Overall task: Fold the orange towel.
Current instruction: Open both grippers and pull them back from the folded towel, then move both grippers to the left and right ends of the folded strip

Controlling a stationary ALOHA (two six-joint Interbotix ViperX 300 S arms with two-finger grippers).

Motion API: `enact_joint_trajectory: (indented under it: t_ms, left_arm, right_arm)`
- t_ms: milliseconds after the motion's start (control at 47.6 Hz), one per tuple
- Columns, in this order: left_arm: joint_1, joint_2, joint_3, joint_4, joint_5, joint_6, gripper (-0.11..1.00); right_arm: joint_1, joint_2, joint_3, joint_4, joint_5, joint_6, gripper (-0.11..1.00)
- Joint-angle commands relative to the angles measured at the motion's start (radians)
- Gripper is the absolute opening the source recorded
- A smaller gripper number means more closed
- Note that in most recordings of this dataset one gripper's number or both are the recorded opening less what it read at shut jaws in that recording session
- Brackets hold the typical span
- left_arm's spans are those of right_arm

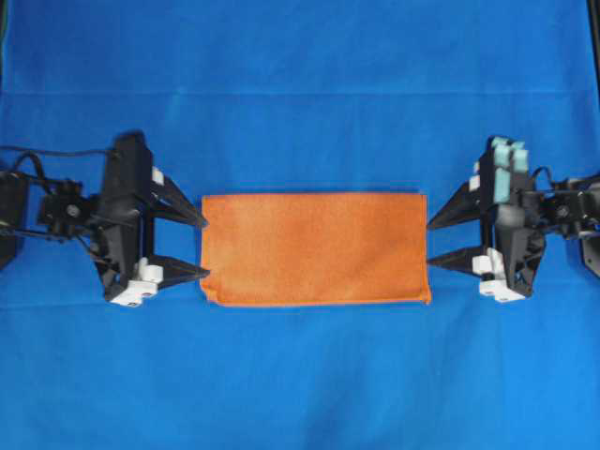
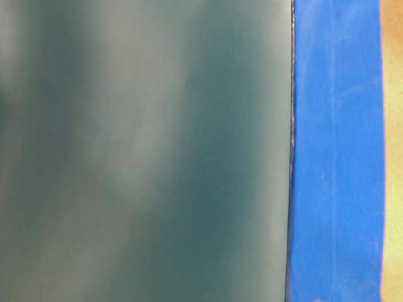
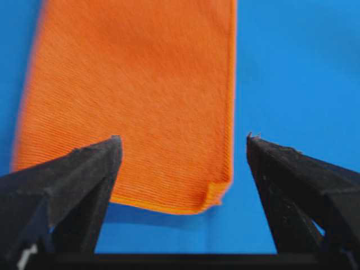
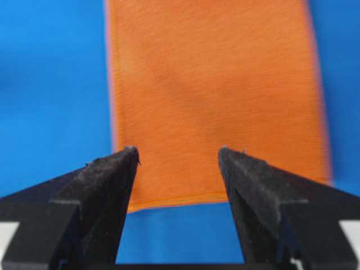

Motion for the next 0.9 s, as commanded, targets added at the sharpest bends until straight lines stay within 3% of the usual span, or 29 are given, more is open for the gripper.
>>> enact_joint_trajectory:
  t_ms: [0,294,525,882]
  left_arm:
    - [0.021,-0.035,0.006,0.002,0.0,0.014,0.84]
    - [0.04,-0.014,0.003,0.002,0.003,0.025,0.84]
    - [0.094,0.132,-0.034,0.002,-0.006,0.029,0.84]
    - [0.193,0.357,-0.049,0.002,-0.175,0.061,0.84]
  right_arm:
    - [-0.037,-0.032,0.003,-0.014,0.005,-0.002,0.63]
    - [-0.072,-0.006,-0.005,-0.026,0.02,-0.002,0.63]
    - [-0.14,0.132,-0.029,-0.026,-0.021,-0.003,0.63]
    - [-0.239,0.342,-0.051,-0.034,-0.101,-0.003,0.63]
